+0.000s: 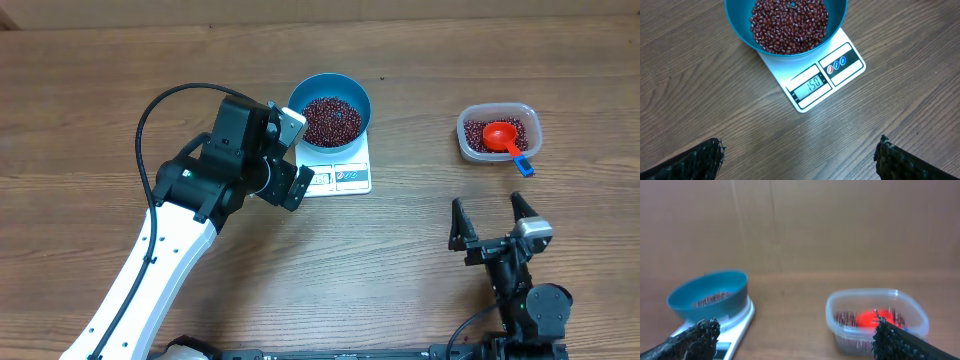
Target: Scoop item into bowl and weigh 150g on scale
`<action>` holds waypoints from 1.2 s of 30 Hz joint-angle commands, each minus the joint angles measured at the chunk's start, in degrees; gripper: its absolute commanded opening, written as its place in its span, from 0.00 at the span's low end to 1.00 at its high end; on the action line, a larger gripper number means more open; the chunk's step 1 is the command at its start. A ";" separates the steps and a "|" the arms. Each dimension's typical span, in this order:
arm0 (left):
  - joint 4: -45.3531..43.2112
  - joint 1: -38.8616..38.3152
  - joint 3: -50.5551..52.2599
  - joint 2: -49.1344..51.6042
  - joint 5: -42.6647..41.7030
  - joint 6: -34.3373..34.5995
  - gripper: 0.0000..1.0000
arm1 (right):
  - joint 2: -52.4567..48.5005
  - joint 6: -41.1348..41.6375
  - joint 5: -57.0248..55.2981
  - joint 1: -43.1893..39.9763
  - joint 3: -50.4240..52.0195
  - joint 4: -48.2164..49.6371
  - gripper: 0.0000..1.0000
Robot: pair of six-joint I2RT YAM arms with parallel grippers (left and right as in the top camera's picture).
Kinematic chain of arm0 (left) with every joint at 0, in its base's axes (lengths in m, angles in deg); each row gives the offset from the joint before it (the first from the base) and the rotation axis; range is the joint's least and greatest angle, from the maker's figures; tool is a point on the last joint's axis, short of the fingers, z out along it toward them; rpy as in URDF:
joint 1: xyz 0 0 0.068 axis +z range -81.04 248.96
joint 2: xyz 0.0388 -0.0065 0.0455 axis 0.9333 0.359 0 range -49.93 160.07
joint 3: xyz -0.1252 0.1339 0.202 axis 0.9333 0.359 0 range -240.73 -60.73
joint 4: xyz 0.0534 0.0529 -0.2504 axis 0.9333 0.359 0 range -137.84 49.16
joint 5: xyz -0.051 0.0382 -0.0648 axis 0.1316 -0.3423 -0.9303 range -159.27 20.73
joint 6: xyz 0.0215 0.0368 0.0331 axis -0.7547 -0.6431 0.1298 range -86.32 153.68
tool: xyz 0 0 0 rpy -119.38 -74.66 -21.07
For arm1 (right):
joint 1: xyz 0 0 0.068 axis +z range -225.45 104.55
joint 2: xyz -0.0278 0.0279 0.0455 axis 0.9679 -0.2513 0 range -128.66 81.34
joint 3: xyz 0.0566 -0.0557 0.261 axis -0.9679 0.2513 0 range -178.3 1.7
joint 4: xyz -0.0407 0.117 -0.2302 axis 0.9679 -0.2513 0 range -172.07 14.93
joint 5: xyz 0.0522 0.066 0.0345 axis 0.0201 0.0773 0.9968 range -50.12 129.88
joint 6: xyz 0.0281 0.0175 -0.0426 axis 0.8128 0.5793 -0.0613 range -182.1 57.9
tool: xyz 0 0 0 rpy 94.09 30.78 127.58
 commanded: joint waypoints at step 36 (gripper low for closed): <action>-0.22 -0.33 -0.09 -1.77 2.01 -1.11 1.00 | 0.63 6.12 0.31 0.33 0.61 -0.22 1.00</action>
